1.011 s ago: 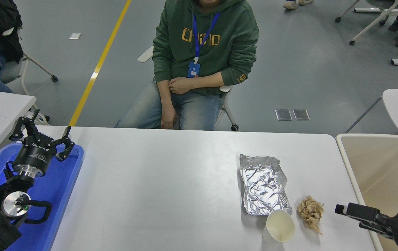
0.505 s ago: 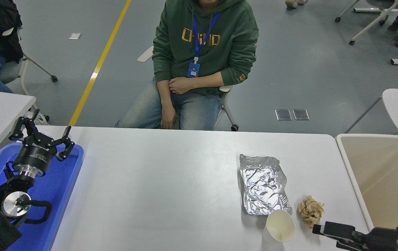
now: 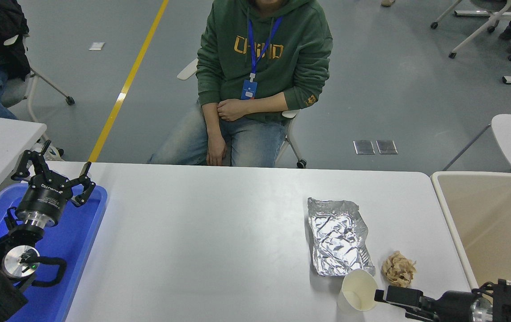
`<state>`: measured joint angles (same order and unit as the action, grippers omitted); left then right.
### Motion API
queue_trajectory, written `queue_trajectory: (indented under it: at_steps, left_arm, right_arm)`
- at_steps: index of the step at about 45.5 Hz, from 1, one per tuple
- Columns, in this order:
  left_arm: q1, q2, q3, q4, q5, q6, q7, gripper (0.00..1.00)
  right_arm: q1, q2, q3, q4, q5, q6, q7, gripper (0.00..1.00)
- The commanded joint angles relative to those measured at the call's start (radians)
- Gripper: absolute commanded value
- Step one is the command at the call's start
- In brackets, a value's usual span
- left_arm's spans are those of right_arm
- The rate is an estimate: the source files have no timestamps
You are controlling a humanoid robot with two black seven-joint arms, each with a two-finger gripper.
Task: Clean the table surface
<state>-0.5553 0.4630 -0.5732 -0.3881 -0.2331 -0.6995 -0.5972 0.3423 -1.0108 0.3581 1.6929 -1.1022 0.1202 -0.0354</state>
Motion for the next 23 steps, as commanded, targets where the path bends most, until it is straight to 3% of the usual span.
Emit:
queue_trajectory:
  at_steps: [1,23]
  left_arm:
    - [0.000,-0.001,0.000,0.000,0.000,0.000,0.000,1.00]
    - [0.000,0.000,0.000,0.000,0.000,0.000,0.000,1.00]
  right_arm:
    - [0.017,0.026,-0.002,-0.010,-0.027,0.003,-0.044,1.00]
    - [0.061,0.132,-0.034,-0.090,-0.036,0.024,-0.098,1.00]
